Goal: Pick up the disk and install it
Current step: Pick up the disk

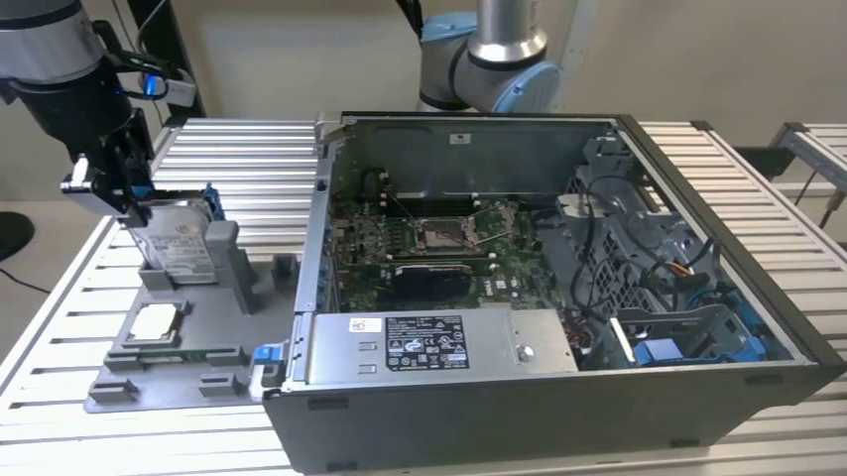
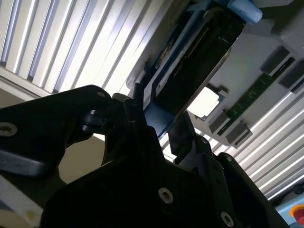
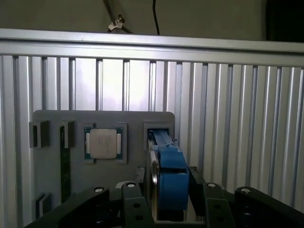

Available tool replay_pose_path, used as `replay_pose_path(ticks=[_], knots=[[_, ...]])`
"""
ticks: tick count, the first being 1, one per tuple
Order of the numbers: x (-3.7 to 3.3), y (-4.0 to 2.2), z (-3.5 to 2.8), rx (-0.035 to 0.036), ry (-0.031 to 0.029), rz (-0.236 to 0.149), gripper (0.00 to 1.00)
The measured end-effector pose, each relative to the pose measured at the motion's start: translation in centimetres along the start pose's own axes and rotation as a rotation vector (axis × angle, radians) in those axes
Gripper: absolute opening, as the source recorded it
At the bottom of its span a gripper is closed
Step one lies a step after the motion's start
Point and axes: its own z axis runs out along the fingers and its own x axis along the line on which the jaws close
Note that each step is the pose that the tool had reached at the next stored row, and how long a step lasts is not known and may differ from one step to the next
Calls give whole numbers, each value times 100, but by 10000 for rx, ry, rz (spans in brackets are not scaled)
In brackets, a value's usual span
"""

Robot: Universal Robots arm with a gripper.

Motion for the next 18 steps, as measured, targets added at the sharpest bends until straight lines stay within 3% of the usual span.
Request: replay_pose_path(ticks=[9, 10, 18], knots=[[1, 0, 7, -1, 1, 1, 100], [1, 0, 6, -1, 3, 1, 0], [1, 0, 7, -1, 0, 1, 0]])
